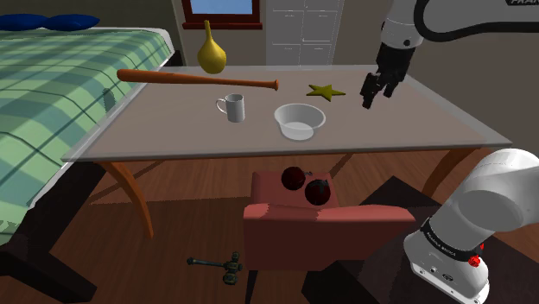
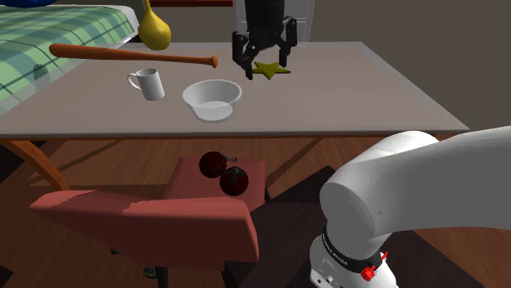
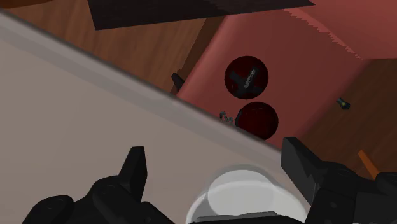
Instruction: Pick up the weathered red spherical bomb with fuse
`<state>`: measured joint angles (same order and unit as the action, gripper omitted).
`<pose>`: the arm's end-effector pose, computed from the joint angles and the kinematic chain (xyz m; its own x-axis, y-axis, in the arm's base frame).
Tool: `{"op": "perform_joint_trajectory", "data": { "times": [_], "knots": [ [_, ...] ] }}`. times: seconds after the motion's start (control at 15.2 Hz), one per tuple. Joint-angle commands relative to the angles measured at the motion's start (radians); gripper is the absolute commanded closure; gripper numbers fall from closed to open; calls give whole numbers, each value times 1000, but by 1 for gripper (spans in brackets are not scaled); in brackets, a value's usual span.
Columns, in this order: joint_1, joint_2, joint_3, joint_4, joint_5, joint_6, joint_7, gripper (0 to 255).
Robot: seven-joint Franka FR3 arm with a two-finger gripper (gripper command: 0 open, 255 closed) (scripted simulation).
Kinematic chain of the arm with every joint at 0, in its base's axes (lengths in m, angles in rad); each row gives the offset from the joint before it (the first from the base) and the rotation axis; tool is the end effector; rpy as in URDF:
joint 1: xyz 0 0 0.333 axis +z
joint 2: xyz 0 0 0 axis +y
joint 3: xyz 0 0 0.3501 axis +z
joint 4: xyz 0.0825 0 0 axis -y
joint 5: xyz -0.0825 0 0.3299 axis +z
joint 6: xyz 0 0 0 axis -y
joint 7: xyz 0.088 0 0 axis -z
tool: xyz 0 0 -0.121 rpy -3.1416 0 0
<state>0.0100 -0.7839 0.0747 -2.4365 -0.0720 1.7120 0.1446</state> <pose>0.2414 0.0205 0.5789 0.9949 -0.0675 0.0743 -0.0758 -0.9905 0.1146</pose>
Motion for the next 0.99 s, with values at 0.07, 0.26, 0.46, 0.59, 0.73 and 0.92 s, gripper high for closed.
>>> {"op": "perform_joint_trajectory", "data": {
  "times": [0.07, 0.26, 0.46, 0.59, 0.73, 0.92],
  "knots": [
    [0, 3, 3, -30, 8, 31, 14, 0],
    [1, 20, 13, -116, 32, 129, 54, 0],
    [3, 52, 25, -191, 57, 234, 93, 0],
    [6, 83, 34, -236, 74, 308, 119, 0],
    [8, 123, 44, -275, 92, 386, 144, 0],
    [14, 200, 60, -323, 119, 509, 181, 0]
  ]
}}
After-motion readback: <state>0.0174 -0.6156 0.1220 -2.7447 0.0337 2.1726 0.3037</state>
